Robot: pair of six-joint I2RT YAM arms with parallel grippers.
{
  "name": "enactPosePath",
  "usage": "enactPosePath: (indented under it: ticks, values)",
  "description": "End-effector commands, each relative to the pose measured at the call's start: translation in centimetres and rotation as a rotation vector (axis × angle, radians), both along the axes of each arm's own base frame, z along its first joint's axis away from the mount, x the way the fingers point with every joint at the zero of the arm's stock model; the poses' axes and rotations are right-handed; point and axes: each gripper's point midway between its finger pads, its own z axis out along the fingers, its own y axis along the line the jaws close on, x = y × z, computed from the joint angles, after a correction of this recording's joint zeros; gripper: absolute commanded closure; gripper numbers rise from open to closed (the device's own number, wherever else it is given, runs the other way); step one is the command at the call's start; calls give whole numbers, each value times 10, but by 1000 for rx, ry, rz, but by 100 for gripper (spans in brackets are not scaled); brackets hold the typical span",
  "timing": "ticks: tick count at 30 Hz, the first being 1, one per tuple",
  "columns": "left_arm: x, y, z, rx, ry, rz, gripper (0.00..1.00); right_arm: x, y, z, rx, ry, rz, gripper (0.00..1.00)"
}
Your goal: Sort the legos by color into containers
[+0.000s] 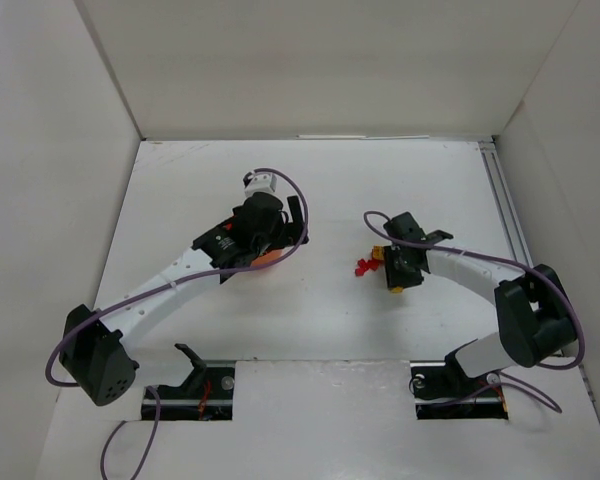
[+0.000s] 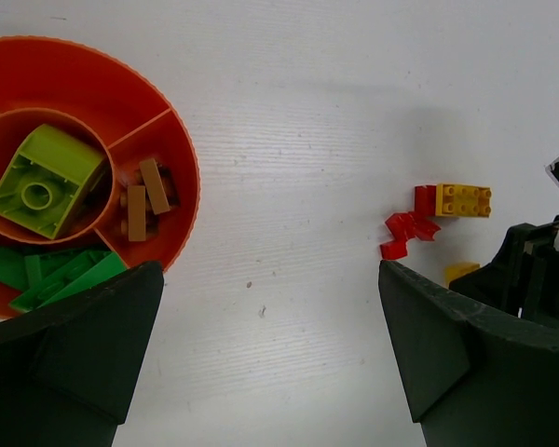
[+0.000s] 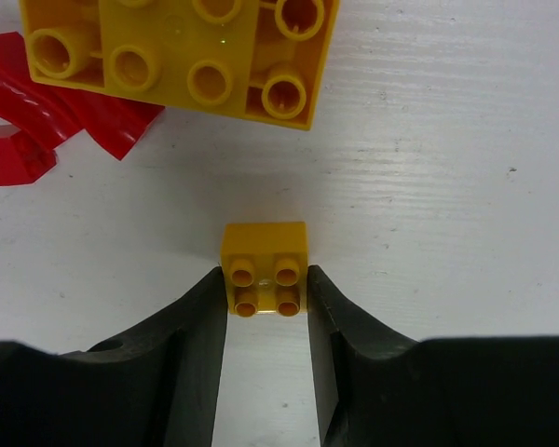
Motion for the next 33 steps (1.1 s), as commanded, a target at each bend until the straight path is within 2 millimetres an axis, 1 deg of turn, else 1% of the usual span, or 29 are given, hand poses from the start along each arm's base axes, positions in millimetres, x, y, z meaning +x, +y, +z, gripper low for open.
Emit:
enactPosePath:
  ticks: [1,2,3,4,5,6,7,8,9,10,11,13,14,15,16,17,18,19,20,21,22,23,24,25,26,27,28,29,33]
  values:
    - [4,3,21,-22,-30,37,0,19,22,18,37,-96,53,71]
    - [2,5,23,-29,-25,43,0,19,22,21,36,-107,69,71]
    - [6,15,21,-30,-11,81,0,20,35,31,49,-137,116,71]
    - [5,22,21,-54,10,112,0,30,49,51,74,-191,153,71]
    - [4,28,23,-69,21,142,0,34,59,64,84,-230,203,71]
    - [8,45,29,-78,4,221,0,37,71,79,101,-268,240,71]
    - [2,58,22,-62,29,269,0,44,96,106,142,-340,299,71]
    - [0,68,25,-71,28,317,0,50,110,119,157,-383,341,71]
    - [-2,80,35,-111,9,389,0,53,124,131,181,-414,373,71]
    - [-3,93,32,-113,17,436,0,52,143,143,214,-442,424,71]
    - [-8,102,28,-110,30,457,0,63,165,161,252,-496,466,71]
    - [-13,117,35,-140,7,497,0,65,196,176,310,-529,540,71]
    - [-17,124,31,-131,15,511,0,69,215,197,345,-575,572,71]
    - [-19,129,30,-142,19,532,0,77,229,192,339,-578,593,71]
    - [-21,131,36,-166,5,533,0,82,237,194,351,-578,601,71]
    - [-25,134,31,-161,19,536,0,89,254,215,390,-624,613,71]
    - [-27,140,25,-150,29,551,0,97,262,219,390,-636,619,71]
    - [-28,140,28,-156,22,551,0,105,274,202,385,-604,630,71]
    - [-31,140,25,-152,25,538,0,107,286,204,398,-605,644,71]
    - [-32,141,23,-145,33,538,0,116,296,221,415,-636,643,71]
    - [-34,142,22,-138,40,539,0,123,304,201,395,-600,645,71]
    - [-33,144,22,-139,40,548,0,126,310,195,382,-587,623,71]
    - [-34,144,18,-132,47,549,0,135,318,214,398,-615,601,71]
    - [-35,145,20,-138,40,548,0,141,319,207,374,-595,580,71]
    - [-36,146,16,-124,47,544,0,145,320,180,335,-532,554,71]
    - [-36,144,15,-128,51,537,0,149,322,178,325,-532,547,71]
    - [-36,144,13,-128,51,537,0,155,328,185,339,-551,528,71]
    - [-36,142,12,-126,55,523,0,154,329,169,334,-503,501,71]
    - [-36,140,14,-129,52,509,0,158,334,159,320,-485,443,71]
